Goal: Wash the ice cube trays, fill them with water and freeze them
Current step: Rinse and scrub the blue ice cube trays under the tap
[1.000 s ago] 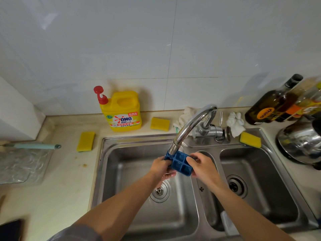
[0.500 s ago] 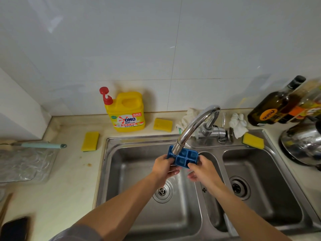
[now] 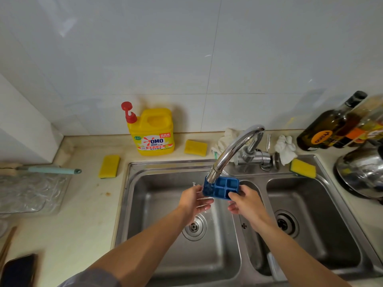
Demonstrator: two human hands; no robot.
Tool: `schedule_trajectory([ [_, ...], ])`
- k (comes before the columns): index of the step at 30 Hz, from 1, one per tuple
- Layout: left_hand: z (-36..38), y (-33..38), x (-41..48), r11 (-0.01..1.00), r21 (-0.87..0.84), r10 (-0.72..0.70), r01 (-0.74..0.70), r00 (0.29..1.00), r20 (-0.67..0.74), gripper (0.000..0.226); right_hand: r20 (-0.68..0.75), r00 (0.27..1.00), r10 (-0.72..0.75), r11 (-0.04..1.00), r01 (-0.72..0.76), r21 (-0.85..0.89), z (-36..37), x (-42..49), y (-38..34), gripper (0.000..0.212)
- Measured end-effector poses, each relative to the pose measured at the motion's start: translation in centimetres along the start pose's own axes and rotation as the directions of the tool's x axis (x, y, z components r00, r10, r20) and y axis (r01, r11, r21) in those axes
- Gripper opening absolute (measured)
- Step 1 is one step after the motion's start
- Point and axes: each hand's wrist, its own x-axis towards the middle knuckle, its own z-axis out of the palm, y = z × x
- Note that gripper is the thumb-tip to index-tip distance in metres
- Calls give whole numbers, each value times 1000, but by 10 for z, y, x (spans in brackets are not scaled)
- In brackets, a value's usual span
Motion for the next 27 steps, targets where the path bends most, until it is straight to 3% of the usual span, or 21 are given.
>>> schedule_trajectory([
  [9,-7,2,-1,999,-34,-3,1,998,-58,41,46,999,11,1000,-13,23,11,-3,-5,13],
  [21,-1,1,-2,999,32,-36,34,996,81,34,66,996,66,998,-65,-18,9,-2,0,13],
  [27,2,2,1,996,-28,-80,82,995,60,32,88,994,68,996,-63,-55,7,-3,1,13],
])
